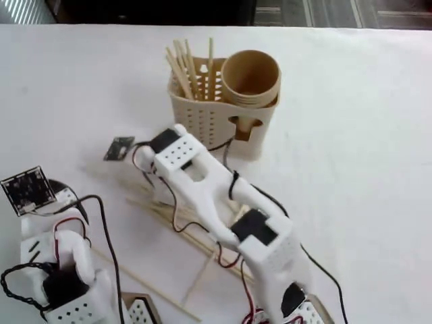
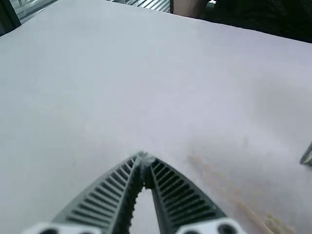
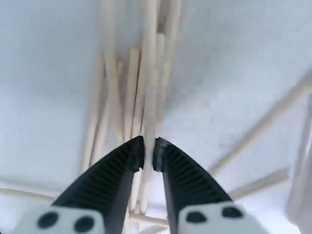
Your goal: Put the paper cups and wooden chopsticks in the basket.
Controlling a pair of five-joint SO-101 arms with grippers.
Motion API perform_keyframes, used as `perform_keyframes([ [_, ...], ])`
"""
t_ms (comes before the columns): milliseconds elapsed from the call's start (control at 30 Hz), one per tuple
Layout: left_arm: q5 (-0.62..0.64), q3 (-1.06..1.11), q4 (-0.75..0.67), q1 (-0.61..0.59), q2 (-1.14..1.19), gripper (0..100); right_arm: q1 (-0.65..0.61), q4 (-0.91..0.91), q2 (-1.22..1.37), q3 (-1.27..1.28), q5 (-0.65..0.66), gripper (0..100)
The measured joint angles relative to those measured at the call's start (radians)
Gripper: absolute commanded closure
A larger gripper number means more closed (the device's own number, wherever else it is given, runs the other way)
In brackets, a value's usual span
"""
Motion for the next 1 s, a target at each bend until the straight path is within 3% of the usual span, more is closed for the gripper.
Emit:
perform_keyframes([
  [500, 0.000, 0.000, 0.000, 0.000, 0.000, 98, 0.038, 0.075, -0.440, 0.000, -0.005, 97.8],
  [667, 0.000, 0.000, 0.000, 0.000, 0.000, 98, 0.109, 0.064, -0.592, 0.000, -0.015, 97.8],
  [1000, 0.000, 0.000, 0.000, 0.000, 0.000, 98, 0.183, 0.176, -0.654, 0.103, 0.038, 97.8],
])
